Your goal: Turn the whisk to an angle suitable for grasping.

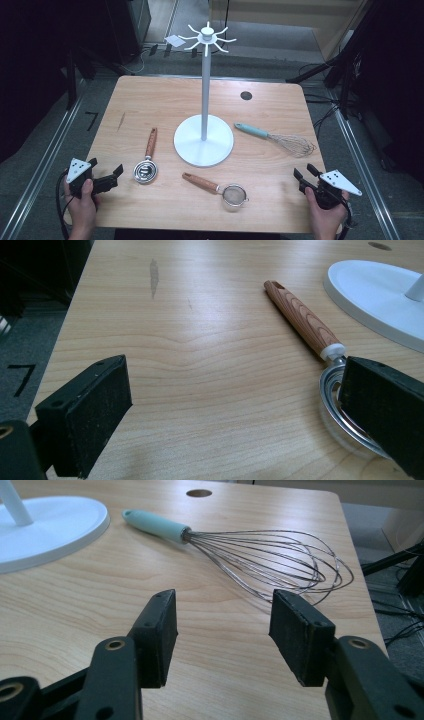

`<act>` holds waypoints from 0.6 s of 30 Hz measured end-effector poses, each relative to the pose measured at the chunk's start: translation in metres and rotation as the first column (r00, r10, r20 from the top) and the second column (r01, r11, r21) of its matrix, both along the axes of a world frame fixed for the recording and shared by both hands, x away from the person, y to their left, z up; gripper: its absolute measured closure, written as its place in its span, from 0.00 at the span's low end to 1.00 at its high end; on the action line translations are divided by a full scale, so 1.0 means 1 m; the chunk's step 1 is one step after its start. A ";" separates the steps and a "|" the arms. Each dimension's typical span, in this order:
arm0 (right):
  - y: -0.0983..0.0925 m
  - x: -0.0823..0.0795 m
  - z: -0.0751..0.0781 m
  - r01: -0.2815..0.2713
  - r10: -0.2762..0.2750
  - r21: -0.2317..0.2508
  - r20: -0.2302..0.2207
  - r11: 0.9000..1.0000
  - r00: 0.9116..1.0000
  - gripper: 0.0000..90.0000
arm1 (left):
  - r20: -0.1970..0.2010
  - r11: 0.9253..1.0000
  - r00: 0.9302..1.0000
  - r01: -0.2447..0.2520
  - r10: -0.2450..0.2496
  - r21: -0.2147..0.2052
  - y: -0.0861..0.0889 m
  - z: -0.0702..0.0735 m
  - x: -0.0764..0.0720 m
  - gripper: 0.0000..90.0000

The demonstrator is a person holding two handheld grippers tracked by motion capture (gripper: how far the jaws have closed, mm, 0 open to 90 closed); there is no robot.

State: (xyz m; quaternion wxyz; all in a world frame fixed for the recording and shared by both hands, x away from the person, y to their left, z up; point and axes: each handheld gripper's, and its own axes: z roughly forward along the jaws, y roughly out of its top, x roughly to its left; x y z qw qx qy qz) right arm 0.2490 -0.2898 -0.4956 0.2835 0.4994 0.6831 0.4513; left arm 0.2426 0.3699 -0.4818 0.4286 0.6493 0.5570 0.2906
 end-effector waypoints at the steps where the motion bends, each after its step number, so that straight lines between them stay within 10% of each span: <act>1: 0.000 0.000 0.000 0.000 0.000 0.000 0.000 1.000 1.000 0.51 | 0.001 1.000 1.000 0.000 0.000 0.000 0.000 0.000 0.000 0.01; 8: 0.025 0.022 0.016 -0.166 0.149 -0.148 -0.116 0.975 0.982 0.45 | 0.001 1.000 1.000 0.002 -0.002 -0.002 0.000 0.000 0.000 0.01; 17: 0.064 0.069 0.038 -0.337 0.277 -0.323 -0.218 0.884 0.936 0.61 | -0.001 1.000 1.000 0.007 -0.007 -0.009 0.000 0.000 0.000 0.01; 18: 0.070 0.078 0.043 -0.364 0.299 -0.350 -0.227 0.863 0.927 0.63 | 0.000 1.000 1.000 0.007 -0.007 -0.007 0.000 0.000 0.000 0.01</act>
